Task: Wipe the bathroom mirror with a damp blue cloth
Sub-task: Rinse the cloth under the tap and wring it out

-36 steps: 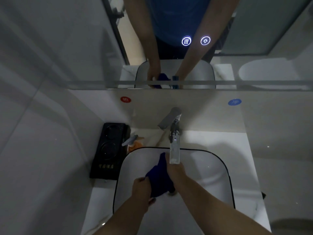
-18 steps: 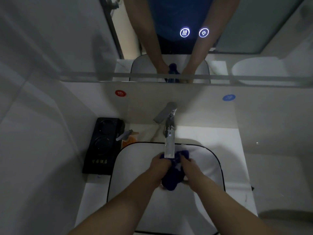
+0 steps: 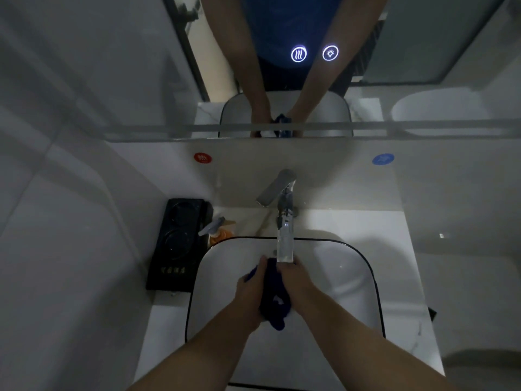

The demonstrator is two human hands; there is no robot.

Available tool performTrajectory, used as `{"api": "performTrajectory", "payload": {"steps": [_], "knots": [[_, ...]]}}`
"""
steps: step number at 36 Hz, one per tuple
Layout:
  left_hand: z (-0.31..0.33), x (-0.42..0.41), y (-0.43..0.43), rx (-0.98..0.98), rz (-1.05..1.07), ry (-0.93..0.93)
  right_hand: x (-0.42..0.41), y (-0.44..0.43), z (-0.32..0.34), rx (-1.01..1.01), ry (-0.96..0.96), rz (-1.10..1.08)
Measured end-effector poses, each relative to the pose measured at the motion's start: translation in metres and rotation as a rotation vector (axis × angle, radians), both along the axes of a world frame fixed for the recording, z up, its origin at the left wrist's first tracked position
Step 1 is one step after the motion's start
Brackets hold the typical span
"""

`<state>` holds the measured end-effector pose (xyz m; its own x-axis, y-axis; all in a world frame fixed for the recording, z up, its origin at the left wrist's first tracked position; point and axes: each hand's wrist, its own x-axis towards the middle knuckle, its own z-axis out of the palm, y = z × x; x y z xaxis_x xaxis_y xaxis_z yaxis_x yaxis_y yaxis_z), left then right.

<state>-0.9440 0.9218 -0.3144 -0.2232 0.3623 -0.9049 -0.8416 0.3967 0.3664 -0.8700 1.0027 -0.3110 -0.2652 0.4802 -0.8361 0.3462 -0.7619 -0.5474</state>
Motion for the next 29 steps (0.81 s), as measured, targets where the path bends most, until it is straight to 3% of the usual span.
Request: {"api": "performTrajectory", "payload": {"steps": [3, 7, 11, 16, 18, 20, 24, 26, 29], "knots": [[0.002, 0.002, 0.003, -0.004, -0.037, 0.008, -0.002, -0.002, 0.008, -0.045, 0.017, 0.045], [-0.002, 0.002, 0.008, 0.003, -0.131, 0.178, -0.005, 0.006, 0.006, -0.037, -0.056, 0.072], [-0.005, 0.003, 0.016, -0.036, -0.249, 0.387, 0.001, 0.009, 0.001, -0.3, 0.013, -0.073], [-0.007, 0.01, 0.02, 0.016, -0.284, 0.501, 0.016, 0.019, 0.012, -0.664, 0.063, 0.106], [-0.01, 0.012, 0.016, 0.053, -0.286, 0.602, 0.017, 0.022, 0.01, -0.634, 0.049, 0.165], [-0.013, 0.013, 0.013, 0.063, -0.246, 0.633, 0.016, 0.025, 0.008, -0.641, 0.048, 0.09], [-0.014, 0.009, 0.016, 0.04, -0.2, 0.568, 0.001, 0.022, 0.001, -0.349, -0.055, 0.062], [-0.013, 0.004, 0.017, 0.003, -0.186, 0.506, -0.003, 0.019, -0.004, -0.228, -0.137, 0.033], [-0.008, 0.004, 0.015, -0.055, -0.126, 0.235, -0.006, 0.01, -0.009, -0.117, -0.212, 0.011]]}}
